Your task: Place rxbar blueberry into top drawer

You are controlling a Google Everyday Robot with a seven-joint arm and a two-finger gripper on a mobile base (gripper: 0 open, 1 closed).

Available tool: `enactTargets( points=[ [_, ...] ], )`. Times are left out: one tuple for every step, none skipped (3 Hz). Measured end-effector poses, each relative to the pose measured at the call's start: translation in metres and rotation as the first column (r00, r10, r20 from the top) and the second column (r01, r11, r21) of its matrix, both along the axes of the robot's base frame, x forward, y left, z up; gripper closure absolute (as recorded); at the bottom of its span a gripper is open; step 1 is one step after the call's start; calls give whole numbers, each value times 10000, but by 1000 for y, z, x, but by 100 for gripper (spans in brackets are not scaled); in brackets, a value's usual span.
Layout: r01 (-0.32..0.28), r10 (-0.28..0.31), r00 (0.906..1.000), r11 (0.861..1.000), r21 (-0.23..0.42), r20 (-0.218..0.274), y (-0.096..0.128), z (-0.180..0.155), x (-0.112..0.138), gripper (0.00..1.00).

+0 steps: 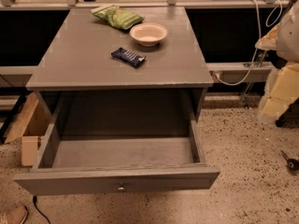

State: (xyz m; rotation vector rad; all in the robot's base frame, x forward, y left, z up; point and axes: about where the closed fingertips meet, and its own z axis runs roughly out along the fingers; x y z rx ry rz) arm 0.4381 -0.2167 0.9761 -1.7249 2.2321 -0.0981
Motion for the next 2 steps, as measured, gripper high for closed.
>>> enactTargets(
  points=[
    [1, -1, 10000, 10000, 2, 1, 0, 0, 0, 0],
    [140, -157, 9996, 9975, 700, 242, 6, -5, 22, 0]
  ],
)
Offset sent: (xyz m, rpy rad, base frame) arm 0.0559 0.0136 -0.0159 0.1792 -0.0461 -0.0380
